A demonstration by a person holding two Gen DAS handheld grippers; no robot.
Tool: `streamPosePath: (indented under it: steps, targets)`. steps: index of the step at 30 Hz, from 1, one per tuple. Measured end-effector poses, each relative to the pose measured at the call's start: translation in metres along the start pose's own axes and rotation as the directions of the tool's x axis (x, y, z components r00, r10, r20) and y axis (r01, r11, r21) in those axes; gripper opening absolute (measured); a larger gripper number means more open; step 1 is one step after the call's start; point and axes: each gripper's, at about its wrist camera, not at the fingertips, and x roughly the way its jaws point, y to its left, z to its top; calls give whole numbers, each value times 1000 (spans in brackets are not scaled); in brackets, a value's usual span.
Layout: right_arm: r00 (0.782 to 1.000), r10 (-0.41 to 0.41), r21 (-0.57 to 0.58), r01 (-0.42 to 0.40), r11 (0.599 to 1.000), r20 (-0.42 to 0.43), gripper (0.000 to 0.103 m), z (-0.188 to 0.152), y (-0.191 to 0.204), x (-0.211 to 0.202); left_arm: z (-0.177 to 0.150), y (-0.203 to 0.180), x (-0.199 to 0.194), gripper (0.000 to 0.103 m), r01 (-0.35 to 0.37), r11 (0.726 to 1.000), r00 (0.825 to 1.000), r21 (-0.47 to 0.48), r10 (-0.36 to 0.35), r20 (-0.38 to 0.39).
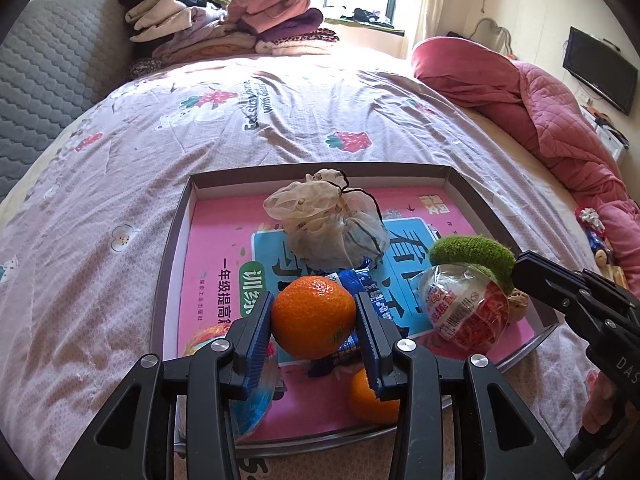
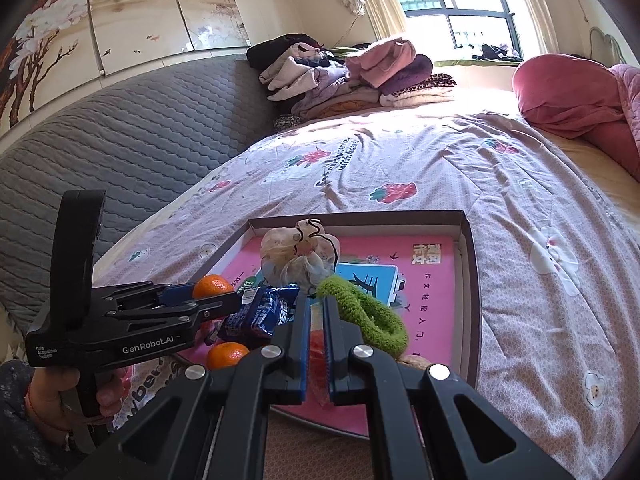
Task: Organize objects
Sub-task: 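Lower the orange into the box and open left tool while right tool releases the snack bag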
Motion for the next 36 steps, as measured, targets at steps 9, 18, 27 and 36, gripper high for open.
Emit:
streamPosePath:
  steps: [9, 18, 27, 36]
  targets:
    - [1000, -6, 22, 6, 1000, 1, 7, -1, -5, -1, 2, -2, 3, 42, -11, 1000, 1000, 9, 11, 12]
    - [1000, -1, 32, 1, 999, 2, 7, 0, -6, -1, 2, 1, 1, 48, -11, 1000, 1000, -1, 11, 17]
    - [1000, -1, 34, 1, 999, 1, 7, 0, -7, -1, 2, 2, -1, 50, -13, 1000, 1000, 0, 13, 15]
    - [1000, 3, 35, -3, 999, -1, 7, -1, -6, -2, 1, 1, -2, 57, -21, 1000, 1000, 2, 21, 14]
